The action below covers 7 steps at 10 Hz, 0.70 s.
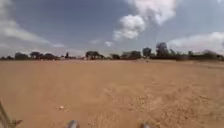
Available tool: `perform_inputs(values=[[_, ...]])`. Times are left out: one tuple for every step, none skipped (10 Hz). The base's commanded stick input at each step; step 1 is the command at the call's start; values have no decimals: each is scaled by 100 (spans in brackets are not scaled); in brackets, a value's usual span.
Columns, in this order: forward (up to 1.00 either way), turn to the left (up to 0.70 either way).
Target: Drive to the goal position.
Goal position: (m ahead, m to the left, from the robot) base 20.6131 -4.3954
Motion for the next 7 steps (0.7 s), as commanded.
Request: perform_inputs(values=[[70, 0], [70, 0], [70, 0], [70, 0], [70, 0], [70, 0], [70, 0]])
